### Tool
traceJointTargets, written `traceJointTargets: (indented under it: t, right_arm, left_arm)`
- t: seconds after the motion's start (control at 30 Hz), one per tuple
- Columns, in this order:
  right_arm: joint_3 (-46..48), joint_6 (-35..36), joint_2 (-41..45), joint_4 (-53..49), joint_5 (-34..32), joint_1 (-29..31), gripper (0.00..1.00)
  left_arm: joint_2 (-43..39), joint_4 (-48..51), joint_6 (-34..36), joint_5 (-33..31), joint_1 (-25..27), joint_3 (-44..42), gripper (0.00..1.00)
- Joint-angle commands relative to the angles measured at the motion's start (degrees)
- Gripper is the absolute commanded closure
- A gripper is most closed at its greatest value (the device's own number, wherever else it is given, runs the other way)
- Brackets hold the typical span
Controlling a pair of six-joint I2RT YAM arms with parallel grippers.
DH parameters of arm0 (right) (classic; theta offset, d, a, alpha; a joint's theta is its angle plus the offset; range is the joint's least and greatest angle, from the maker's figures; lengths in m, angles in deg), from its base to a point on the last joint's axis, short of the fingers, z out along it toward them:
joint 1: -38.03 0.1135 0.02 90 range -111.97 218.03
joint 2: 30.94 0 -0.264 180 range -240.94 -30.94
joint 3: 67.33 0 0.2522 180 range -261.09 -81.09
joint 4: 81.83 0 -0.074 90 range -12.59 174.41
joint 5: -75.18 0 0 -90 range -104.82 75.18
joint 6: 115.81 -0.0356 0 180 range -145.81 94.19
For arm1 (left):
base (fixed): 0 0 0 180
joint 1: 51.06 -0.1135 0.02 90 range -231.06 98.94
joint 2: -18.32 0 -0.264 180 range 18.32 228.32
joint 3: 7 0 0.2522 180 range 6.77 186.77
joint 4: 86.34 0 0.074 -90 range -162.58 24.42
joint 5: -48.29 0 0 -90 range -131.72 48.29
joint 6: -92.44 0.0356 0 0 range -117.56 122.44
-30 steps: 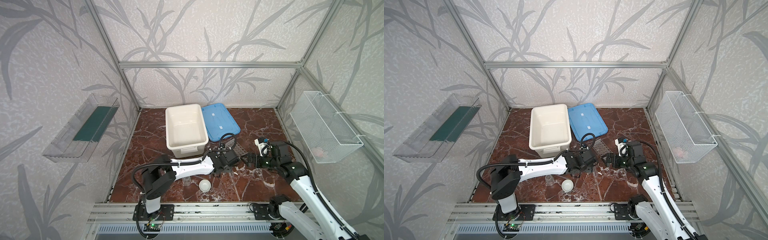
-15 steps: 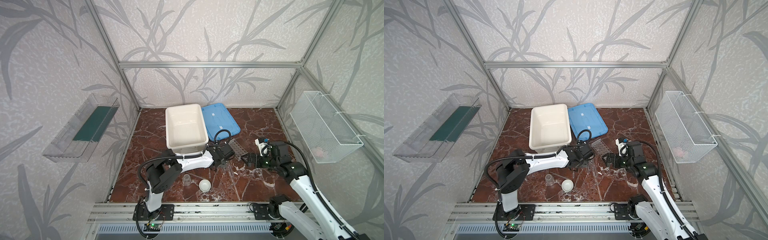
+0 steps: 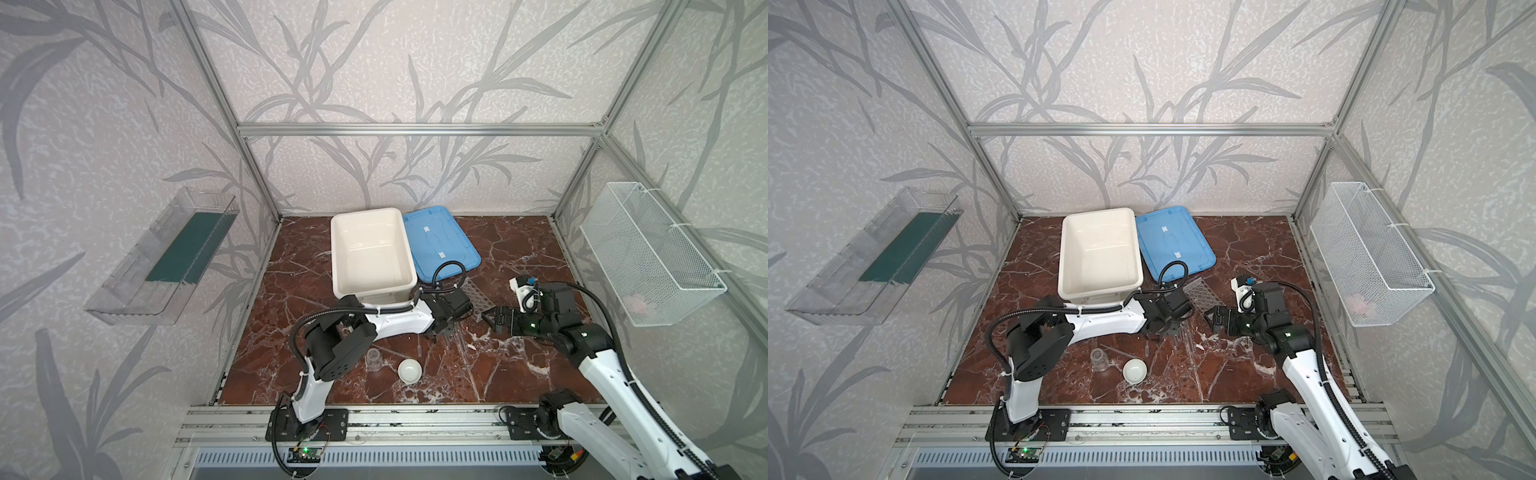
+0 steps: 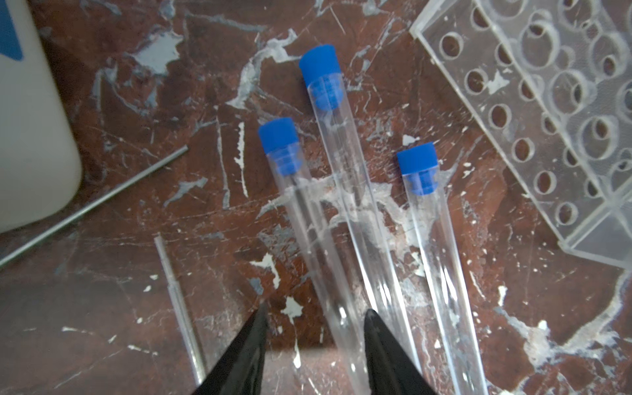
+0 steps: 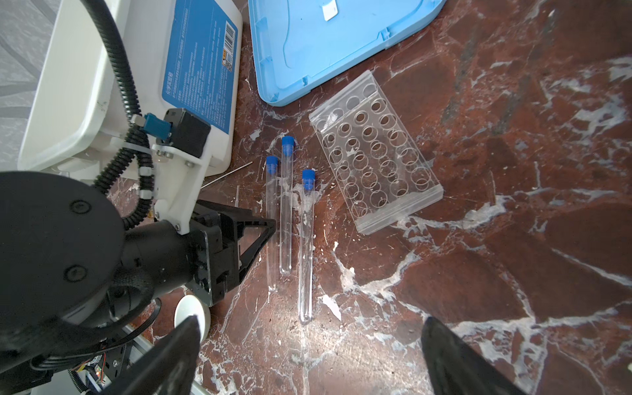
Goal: Organize the chemistry lab equipment
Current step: 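Lower the left gripper and grasp a blue-capped test tube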
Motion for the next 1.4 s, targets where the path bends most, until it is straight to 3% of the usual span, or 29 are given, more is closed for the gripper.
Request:
traceJointTargets:
  t: [0.0, 0.37, 0.53, 0.7, 1.1, 1.37]
  right_arm:
    - [0.7, 0.3, 0.3, 0.4, -0.5, -0.1, 0.01]
    - [0.7, 0.3, 0.2, 0.3, -0.9, -0.1, 0.01]
    - [0.7, 0.3, -0.1, 0.4, -1.1, -0.1, 0.01]
    - [0.5, 0.3, -0.1, 0.1, -1.3, -0.2, 0.01]
    - [0.3, 0.2, 0.2, -0.6, -1.6, -0.2, 0.01]
    - [-0.1, 0.2, 0.5, -0.9, -0.9, -0.2, 0.01]
  left_arm:
    - [1.1, 2.4, -0.4, -1.0, -0.2, 1.2, 0.56]
    - [-0.1, 4.9, -4.3, 2.1, 2.9, -1.4, 0.66]
    - [-3.3, 1.8, -6.3, 3.7, 3.3, -6.6, 0.67]
    - [-1.8, 0.0, -4.8, 4.4, 3.3, -6.5, 0.72]
    - [-3.2, 2.3, -5.8, 1.0, 3.0, -6.3, 0.82]
    - [-8.5, -3.2, -1.9, -1.4, 2.8, -9.6, 0.84]
